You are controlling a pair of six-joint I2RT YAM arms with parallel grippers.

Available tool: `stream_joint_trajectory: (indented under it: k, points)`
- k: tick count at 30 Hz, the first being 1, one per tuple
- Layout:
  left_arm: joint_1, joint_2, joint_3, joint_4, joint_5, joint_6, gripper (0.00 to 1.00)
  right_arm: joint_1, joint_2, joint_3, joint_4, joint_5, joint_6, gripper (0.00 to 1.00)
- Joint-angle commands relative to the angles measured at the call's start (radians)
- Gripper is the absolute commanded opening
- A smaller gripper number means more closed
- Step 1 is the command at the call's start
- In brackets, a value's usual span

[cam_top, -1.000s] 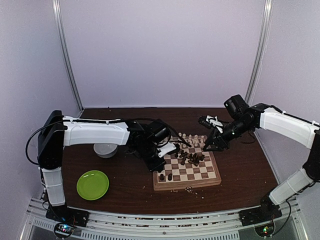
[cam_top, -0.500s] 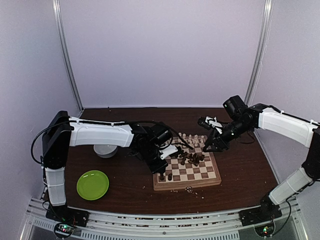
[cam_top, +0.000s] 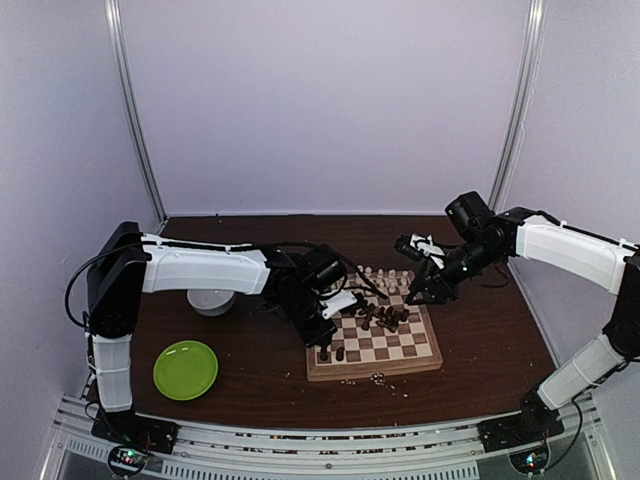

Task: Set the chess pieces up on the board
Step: Place the pawn at h7.

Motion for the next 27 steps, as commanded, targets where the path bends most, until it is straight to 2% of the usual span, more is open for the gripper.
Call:
stream_joint_trajectory:
  k: [1, 6, 14, 21, 27]
  points:
    - [-0.002, 0.007, 0.013, 0.009, -0.01, 0.015, 0.09, -0.004, 0.008, -0.003, -0.012, 0.017, -0.01, 0.42]
    - [-0.002, 0.006, 0.015, 0.004, -0.017, 0.019, 0.21, -0.004, 0.011, -0.001, -0.013, 0.015, -0.008, 0.42]
    - [-0.002, -0.011, 0.01, 0.004, -0.013, 0.019, 0.24, -0.004, 0.007, 0.007, -0.023, 0.002, -0.008, 0.42]
    - [0.004, -0.054, 0.014, 0.001, -0.038, 0.011, 0.34, -0.008, 0.005, 0.014, -0.028, -0.007, -0.005, 0.42]
    - [0.009, -0.095, 0.018, 0.011, -0.058, -0.002, 0.36, -0.011, 0.001, 0.014, -0.03, -0.006, -0.004, 0.42]
